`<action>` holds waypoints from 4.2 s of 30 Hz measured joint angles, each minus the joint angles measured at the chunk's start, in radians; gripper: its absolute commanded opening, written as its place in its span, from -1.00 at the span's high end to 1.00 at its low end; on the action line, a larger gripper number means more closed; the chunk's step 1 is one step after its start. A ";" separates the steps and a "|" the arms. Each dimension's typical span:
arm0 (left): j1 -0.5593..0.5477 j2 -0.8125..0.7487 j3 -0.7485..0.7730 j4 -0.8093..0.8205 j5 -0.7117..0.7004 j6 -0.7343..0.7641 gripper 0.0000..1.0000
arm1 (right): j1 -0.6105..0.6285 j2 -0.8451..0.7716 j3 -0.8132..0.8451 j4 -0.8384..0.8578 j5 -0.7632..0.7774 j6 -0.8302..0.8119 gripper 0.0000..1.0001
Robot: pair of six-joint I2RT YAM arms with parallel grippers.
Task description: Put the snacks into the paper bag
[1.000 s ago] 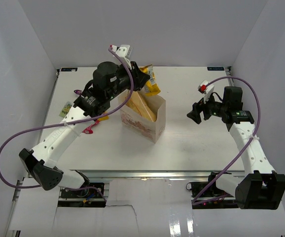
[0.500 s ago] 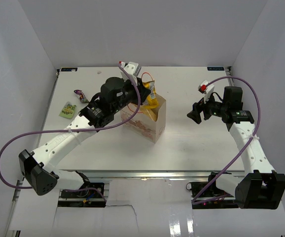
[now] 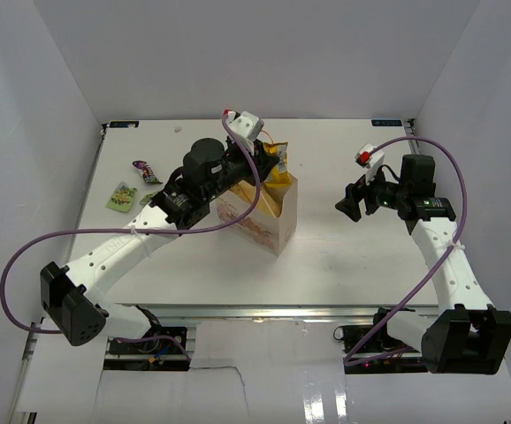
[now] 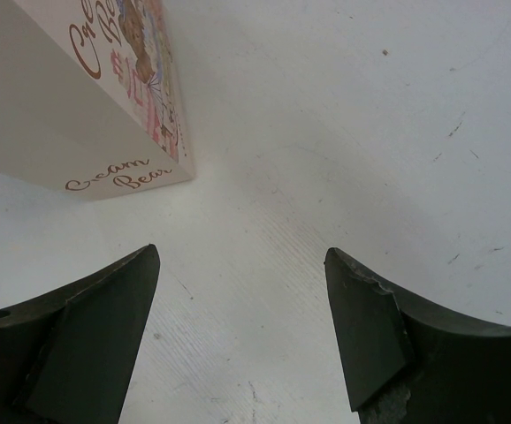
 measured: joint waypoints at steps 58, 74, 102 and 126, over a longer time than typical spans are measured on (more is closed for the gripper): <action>0.001 -0.812 -0.563 -0.539 -0.575 -0.874 -0.82 | 0.242 0.399 0.526 0.111 -0.349 0.402 -0.41; 0.001 -0.822 -0.563 -0.539 -0.582 -0.890 -0.83 | 0.257 0.432 0.549 0.078 -0.317 0.341 0.84; 0.001 -0.809 -0.563 -0.561 -0.628 -0.897 -0.83 | 0.644 0.173 0.445 0.070 0.407 -0.125 0.85; 0.001 -0.725 -0.563 -0.575 -0.649 -0.993 -0.83 | 0.813 0.107 0.237 0.158 0.696 -0.300 -0.03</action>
